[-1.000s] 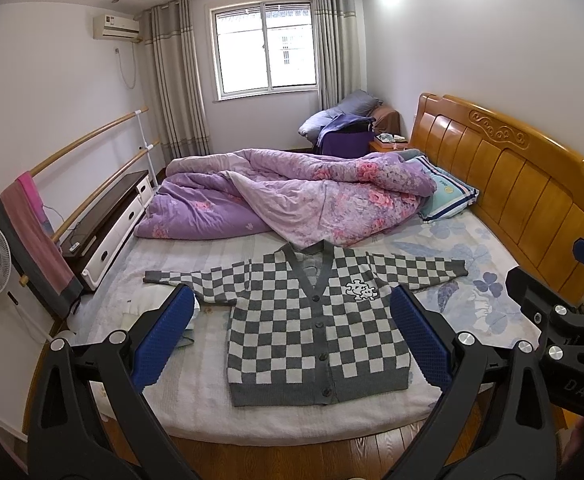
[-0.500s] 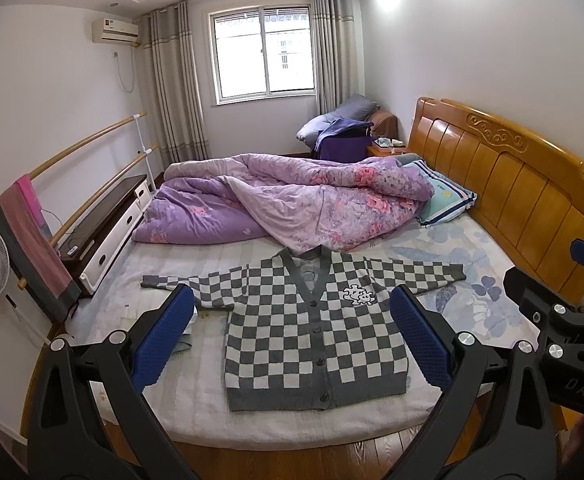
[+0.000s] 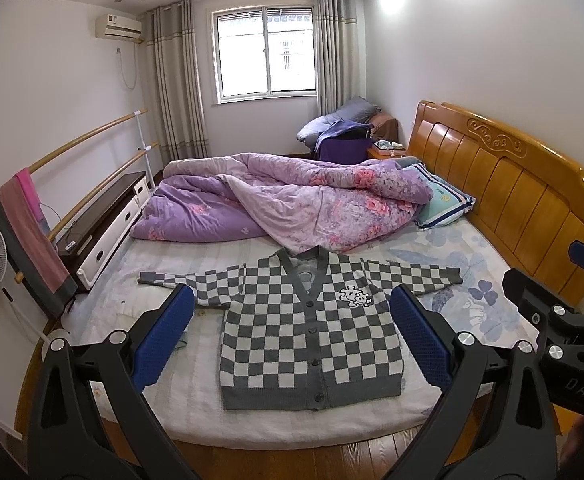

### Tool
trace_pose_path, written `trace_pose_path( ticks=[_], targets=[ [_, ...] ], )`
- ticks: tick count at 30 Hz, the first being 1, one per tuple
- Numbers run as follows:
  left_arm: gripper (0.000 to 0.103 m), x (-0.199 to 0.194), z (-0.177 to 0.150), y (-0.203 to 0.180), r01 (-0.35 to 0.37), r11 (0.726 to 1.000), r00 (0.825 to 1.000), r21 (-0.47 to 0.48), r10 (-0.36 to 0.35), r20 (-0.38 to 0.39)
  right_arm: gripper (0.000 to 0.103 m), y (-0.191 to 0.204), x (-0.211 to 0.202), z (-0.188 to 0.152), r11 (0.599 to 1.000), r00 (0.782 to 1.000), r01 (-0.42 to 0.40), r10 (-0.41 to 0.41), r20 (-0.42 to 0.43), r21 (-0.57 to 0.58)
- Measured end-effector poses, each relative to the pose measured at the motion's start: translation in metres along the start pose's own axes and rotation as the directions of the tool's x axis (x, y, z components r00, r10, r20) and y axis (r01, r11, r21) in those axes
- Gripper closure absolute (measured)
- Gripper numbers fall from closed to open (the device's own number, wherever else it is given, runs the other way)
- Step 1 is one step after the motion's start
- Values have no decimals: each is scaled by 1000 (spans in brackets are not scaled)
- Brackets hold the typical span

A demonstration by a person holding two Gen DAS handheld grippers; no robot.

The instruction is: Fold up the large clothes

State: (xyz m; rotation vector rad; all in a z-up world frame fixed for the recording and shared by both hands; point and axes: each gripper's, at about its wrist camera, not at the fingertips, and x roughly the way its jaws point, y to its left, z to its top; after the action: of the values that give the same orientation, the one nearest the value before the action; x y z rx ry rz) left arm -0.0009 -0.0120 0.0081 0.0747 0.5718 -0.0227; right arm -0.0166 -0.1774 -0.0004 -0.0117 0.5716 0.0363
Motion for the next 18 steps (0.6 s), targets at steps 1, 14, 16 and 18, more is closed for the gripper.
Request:
trace_pose_path(
  ticks=[1, 14, 16, 18],
  targets=[
    [5, 0, 0, 0, 0, 1000, 1000, 0, 0, 0, 7, 0, 0, 0, 1000, 1000, 1, -1, 1, 0],
    [5, 0, -4, 1, 0, 1000, 1000, -3, 0, 1, 7, -3, 0, -3, 1000, 1000, -2, 2, -4, 3],
    [5, 0, -3, 1, 1, 1000, 1000, -1, -1, 0, 7, -4, 0, -3, 1000, 1000, 0, 0, -4, 1],
    [5, 0, -3, 2, 0, 1000, 1000, -1, 0, -1, 7, -4, 0, -3, 1000, 1000, 0, 0, -4, -1]
  ],
)
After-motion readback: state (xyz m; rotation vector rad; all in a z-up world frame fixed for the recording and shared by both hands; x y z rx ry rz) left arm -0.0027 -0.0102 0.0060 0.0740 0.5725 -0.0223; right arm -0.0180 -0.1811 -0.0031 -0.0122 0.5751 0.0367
